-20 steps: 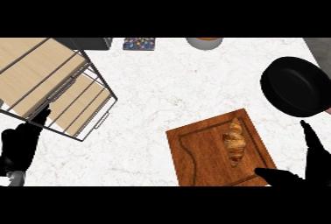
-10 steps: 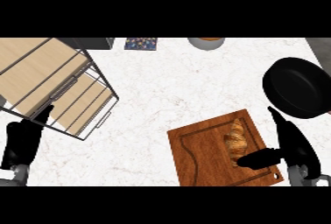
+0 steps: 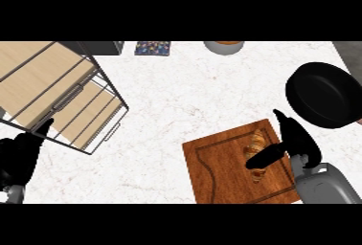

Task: Pick the croissant from the cutting board and place it in the pot

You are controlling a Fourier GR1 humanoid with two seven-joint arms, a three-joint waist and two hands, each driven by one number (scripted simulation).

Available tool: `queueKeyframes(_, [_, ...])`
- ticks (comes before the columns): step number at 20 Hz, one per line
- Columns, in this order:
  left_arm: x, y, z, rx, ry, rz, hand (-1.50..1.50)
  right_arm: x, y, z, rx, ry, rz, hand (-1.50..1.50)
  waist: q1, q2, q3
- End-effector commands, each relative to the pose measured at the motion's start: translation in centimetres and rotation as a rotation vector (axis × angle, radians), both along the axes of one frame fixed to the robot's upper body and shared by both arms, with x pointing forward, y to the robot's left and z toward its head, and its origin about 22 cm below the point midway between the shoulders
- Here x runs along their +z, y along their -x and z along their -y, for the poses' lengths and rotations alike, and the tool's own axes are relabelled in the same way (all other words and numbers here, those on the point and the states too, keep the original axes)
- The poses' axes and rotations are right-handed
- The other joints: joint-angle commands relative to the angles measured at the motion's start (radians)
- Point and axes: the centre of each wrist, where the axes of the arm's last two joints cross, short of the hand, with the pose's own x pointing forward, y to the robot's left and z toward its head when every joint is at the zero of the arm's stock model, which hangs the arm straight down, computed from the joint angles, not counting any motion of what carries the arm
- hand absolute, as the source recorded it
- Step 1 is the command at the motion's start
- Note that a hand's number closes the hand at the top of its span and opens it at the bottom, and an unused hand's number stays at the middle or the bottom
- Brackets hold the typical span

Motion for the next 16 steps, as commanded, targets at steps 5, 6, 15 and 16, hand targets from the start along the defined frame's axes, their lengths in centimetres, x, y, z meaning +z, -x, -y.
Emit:
queueKeyframes(5, [-0.6, 1.0, -0.7, 0.008, -0.007, -0.006, 0.00, 0.3, -2.1, -0.4, -0.056, 0.076, -0.181, -1.50, -0.009, -0.003, 0.000])
queueKeyframes(6, [0.0, -0.6, -0.4, 0.007, -0.004, -0.007, 0.00, -0.1, -3.6, -1.6, -0.069, 0.059, -0.193, -1.50, -0.008, 0.001, 0.000])
queueKeyframes(15, [0.2, 0.8, -0.8, 0.033, -0.035, 0.009, 0.00, -4.2, -2.2, -0.8, -0.076, 0.082, -0.256, -1.50, -0.010, -0.003, 0.001])
queueKeyframes(16, [-1.0, 0.9, 0.9, -0.010, -0.010, 0.001, 0.00, -2.2, -4.2, -0.5, -0.080, 0.081, -0.249, -1.50, -0.009, -0.002, 0.000])
